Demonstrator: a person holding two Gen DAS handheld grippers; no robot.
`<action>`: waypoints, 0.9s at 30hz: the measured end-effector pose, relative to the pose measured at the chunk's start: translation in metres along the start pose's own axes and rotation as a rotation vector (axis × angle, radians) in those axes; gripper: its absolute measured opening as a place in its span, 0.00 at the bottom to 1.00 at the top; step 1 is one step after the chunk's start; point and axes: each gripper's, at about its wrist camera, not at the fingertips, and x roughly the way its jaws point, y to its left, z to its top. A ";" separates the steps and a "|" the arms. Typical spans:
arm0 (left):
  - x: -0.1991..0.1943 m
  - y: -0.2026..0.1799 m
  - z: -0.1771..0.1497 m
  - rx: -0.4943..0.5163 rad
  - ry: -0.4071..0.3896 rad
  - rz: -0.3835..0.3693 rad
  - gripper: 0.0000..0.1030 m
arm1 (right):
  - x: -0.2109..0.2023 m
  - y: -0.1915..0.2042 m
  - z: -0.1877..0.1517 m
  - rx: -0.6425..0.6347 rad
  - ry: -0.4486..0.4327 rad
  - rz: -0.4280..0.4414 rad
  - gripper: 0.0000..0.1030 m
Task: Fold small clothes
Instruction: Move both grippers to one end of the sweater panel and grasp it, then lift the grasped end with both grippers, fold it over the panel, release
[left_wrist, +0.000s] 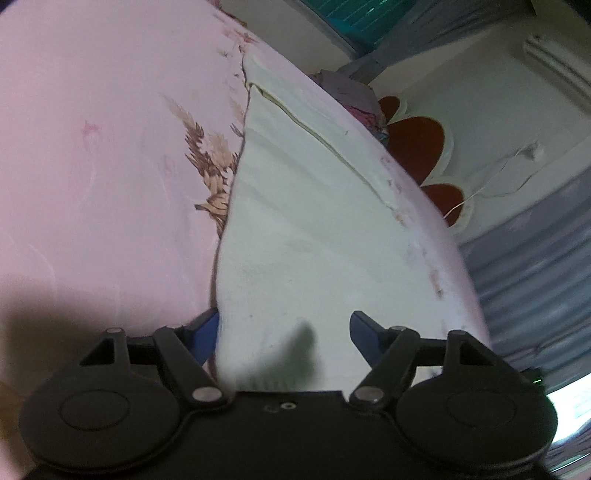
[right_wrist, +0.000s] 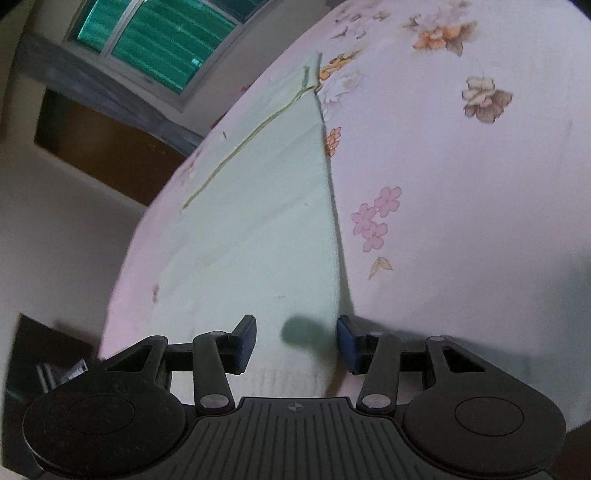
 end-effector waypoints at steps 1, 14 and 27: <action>0.003 0.005 0.001 -0.034 0.003 -0.035 0.71 | 0.002 -0.001 0.003 0.012 0.000 0.017 0.46; 0.015 0.003 -0.020 -0.004 -0.080 0.085 0.05 | -0.007 0.000 0.007 -0.017 -0.052 0.111 0.02; -0.005 -0.041 0.060 -0.051 -0.333 -0.169 0.05 | -0.015 0.063 0.088 -0.193 -0.162 0.174 0.02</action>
